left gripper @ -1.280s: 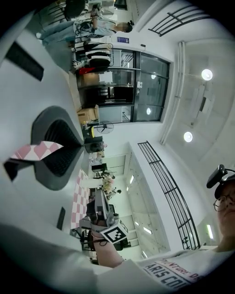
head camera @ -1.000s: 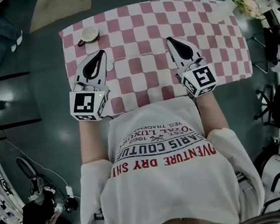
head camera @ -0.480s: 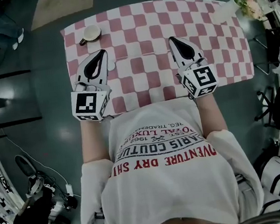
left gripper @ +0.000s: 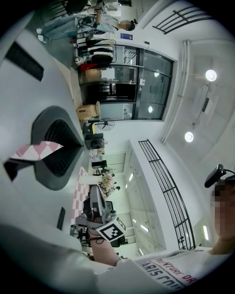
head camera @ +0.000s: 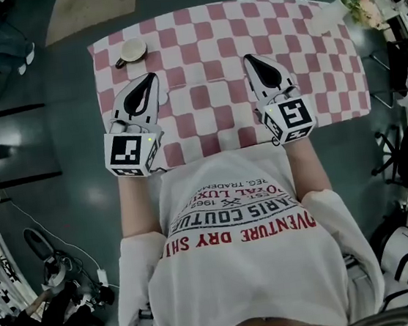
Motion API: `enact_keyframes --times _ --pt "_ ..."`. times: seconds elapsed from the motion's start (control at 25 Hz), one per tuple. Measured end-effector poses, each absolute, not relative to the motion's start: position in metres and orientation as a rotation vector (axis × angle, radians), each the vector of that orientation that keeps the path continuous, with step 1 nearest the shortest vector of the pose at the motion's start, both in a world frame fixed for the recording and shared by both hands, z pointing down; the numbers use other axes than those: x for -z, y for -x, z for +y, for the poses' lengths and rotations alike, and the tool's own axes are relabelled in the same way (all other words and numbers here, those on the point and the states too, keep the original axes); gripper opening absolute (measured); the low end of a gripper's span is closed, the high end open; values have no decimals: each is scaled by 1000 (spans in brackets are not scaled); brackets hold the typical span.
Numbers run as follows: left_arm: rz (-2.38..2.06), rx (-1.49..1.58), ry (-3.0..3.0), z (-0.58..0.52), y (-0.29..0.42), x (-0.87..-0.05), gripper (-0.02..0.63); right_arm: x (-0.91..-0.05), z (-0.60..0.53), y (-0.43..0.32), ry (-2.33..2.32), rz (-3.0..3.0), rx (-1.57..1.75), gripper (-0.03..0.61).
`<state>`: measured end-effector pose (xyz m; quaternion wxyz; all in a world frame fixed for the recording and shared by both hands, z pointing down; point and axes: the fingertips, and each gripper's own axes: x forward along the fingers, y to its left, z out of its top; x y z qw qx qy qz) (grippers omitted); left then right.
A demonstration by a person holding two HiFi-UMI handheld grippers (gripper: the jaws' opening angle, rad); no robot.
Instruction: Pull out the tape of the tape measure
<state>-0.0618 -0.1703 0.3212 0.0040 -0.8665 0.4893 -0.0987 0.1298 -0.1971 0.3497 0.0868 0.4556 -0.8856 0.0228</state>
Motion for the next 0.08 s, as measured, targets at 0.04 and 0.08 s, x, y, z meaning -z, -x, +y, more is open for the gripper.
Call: enact_keyframes --times 0.04,0.08 --pt "1531 312 2716 -171 61 -322 17 -350 -198 -130 -1359 -2639 -66 28" --pt "1528 315 2717 -172 61 -322 16 -349 -198 -130 -1361 -2639 -65 28"
